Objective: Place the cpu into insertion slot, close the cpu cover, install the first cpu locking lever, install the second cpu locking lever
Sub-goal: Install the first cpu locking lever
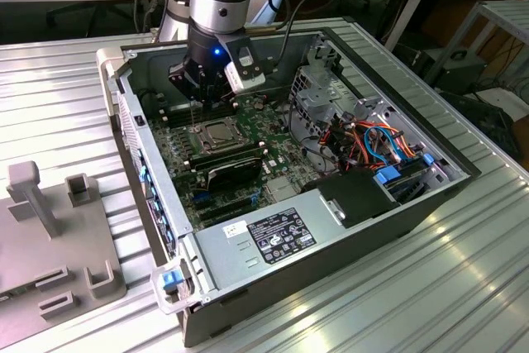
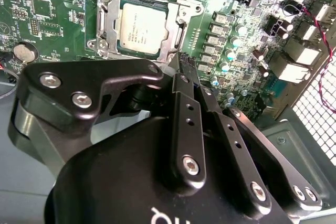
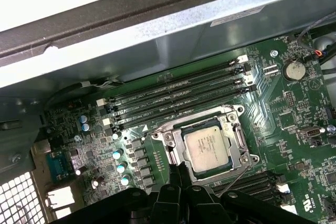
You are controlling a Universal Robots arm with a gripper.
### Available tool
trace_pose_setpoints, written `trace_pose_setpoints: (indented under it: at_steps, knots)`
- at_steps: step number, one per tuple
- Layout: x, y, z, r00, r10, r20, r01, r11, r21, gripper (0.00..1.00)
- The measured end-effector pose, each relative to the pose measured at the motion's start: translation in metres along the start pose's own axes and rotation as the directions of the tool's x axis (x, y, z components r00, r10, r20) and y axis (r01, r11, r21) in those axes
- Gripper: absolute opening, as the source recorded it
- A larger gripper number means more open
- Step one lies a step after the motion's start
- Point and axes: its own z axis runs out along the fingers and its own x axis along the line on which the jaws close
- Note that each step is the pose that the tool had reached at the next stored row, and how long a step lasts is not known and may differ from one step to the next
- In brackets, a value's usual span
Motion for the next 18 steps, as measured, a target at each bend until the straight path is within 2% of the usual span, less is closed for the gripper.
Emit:
trace_pose_setpoints:
  at_steps: [3, 5, 6, 9, 12, 18]
  knots:
    - [0.0008, -0.0002, 0.0000, 1.0000, -0.003, -0.0001, 0.003, 1.0000, 0.0000, 0.11]
    - [0.0038, -0.0012, 0.0003, 0.9998, -0.021, -0.0004, 0.021, 0.9998, 0.0003, 0.11]
    - [0.0052, -0.0016, 0.0004, 0.9991, -0.042, -0.0009, 0.042, 0.9991, 0.0006, 0.11]
    - [0.0057, -0.0019, 0.0012, 0.9956, -0.094, -0.0020, 0.094, 0.9956, 0.0015, 0.11]
    - [0.0062, -0.0020, 0.0017, 0.9900, -0.141, -0.0030, 0.141, 0.9900, 0.0020, 0.11]
    - [0.0158, -0.0050, 0.0019, 0.9842, -0.177, -0.0038, 0.177, 0.9842, 0.0024, 0.11]
